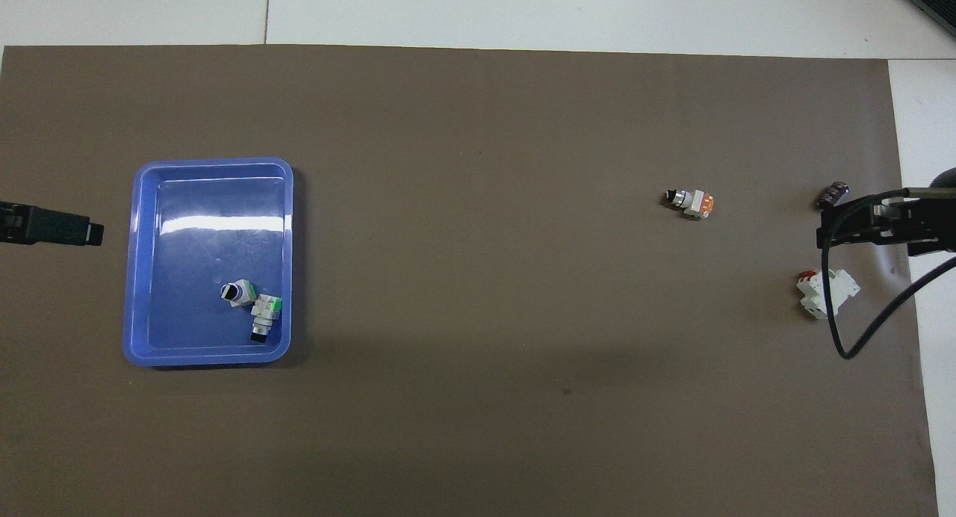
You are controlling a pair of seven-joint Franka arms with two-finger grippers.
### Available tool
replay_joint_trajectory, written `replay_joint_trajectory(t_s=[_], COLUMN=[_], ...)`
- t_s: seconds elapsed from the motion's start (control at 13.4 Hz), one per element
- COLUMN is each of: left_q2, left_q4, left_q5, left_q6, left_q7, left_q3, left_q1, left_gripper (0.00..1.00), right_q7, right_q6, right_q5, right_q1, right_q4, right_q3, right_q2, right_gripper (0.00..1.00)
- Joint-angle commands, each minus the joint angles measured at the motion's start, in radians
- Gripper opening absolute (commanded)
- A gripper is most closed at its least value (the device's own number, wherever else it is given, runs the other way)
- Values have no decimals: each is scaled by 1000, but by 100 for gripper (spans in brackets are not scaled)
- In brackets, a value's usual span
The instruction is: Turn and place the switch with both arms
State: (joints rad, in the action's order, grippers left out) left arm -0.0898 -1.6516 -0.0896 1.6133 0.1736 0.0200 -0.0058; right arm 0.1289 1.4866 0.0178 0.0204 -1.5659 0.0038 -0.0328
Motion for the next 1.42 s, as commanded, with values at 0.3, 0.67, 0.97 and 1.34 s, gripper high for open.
replay_joint_trajectory(t_s=[0.3, 0.67, 0.97, 1.34], left_q2=[130, 90, 84, 65], left_q4=[283, 248, 234, 200], left_q5=[57, 67, 65, 65], left_q6=[-188, -197, -207, -204], left_q7=[-28, -117, -127, -166], left_q3=[-2, -3, -5, -9], left_q1=[13, 12, 9, 4], left_gripper=[100, 100, 100, 100], right_q7=[-26, -20, -20, -20], right_q6=[1, 4, 4, 4], right_q5=[-12, -12, -12, -12], right_q1=[-10, -13, -8, -8], right_q4=[-14, -17, -17, -17], right_q3=[1, 2, 2, 2], right_q2=[-18, -22, -22, -24], right_gripper=[99, 99, 99, 99])
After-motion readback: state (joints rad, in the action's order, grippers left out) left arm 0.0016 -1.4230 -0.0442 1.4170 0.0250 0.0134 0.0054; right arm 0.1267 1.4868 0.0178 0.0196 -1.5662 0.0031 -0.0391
